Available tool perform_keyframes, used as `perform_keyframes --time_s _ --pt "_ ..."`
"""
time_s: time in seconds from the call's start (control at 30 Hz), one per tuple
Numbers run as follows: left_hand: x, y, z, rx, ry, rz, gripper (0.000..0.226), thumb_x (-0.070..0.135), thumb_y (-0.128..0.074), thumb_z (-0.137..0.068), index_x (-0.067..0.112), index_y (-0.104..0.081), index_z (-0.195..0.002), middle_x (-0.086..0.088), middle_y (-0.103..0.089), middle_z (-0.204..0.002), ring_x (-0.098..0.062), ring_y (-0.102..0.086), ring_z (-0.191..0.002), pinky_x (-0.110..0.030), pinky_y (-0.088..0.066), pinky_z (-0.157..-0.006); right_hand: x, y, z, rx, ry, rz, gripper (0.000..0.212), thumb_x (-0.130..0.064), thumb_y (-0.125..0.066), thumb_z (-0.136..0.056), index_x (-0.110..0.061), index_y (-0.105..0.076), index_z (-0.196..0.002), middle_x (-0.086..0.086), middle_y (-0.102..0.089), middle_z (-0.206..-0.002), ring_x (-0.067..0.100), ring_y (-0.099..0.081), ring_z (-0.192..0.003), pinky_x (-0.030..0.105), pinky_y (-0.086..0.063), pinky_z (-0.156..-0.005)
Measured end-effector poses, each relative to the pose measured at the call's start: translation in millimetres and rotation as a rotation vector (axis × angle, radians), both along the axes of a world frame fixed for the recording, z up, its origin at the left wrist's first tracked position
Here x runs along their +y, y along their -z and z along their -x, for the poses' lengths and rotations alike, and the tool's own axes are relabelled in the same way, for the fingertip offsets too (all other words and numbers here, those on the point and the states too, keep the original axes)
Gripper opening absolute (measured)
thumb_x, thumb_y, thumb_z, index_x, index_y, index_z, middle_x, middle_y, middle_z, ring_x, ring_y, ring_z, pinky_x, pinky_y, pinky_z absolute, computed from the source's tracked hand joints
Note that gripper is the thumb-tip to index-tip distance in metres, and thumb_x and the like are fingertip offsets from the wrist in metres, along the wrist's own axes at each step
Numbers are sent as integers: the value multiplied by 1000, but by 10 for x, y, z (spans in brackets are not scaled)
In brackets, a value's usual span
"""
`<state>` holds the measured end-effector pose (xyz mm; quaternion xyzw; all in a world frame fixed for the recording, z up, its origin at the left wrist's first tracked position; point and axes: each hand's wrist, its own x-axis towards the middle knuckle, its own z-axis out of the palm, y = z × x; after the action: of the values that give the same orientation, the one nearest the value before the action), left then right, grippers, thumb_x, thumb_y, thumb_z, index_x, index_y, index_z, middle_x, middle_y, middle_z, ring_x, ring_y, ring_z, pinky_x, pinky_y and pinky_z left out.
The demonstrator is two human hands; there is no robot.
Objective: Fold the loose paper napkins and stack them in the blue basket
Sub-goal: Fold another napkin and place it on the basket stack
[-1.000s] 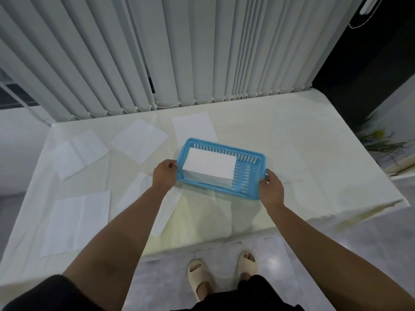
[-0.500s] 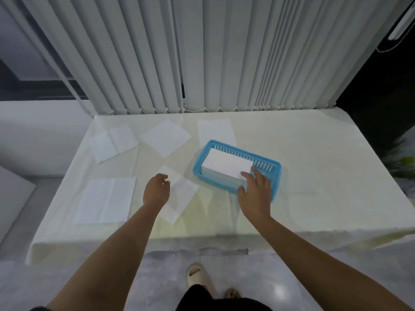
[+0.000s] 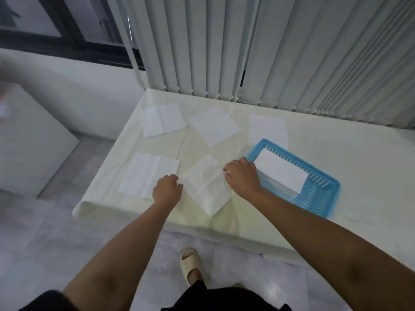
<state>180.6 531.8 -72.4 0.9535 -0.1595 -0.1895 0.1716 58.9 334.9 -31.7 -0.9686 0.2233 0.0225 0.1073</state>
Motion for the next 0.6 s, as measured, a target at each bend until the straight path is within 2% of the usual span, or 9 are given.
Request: perform_keyframes --time_s 0.17,0.27,0.43,0.6 --pt "-79 50 -209 -79 105 -115 34 35 -54 -91 12 -58 -116 -6 -60 -113 -25 -54 -108 -35 -44 -82 -8 203 -671 166 -179 138 28 -19 -44 -92 -22 -65 -111 -2 -66 -113 24 -47 -112 37 -34 -87" --pt "-112 59 -322 -92 175 -144 34 38 -56 -89 12 -57 -112 -6 -60 -109 -25 -55 -105 -35 -45 -80 -32 304 -927 216 -205 164 33 -11 -46 -89 -21 -61 -117 -1 -63 -119 24 -46 -114 36 -34 -88" --pt "-158 96 -505 66 182 -98 27 35 -60 -87 16 -59 -107 -4 -62 -109 -24 -56 -103 -32 -43 -77 -107 438 -1091 252 -227 163 38 -8 -45 -89 -19 -54 -124 2 -60 -121 26 -46 -116 37 -36 -91" --pt "-233 80 -601 211 167 -79 16 22 -57 -86 19 -62 -101 0 -62 -107 -21 -60 -99 -27 -41 -69 -173 491 -1148 256 -207 56 30 -17 -47 -92 -19 -53 -122 5 -59 -119 27 -48 -114 37 -37 -90"
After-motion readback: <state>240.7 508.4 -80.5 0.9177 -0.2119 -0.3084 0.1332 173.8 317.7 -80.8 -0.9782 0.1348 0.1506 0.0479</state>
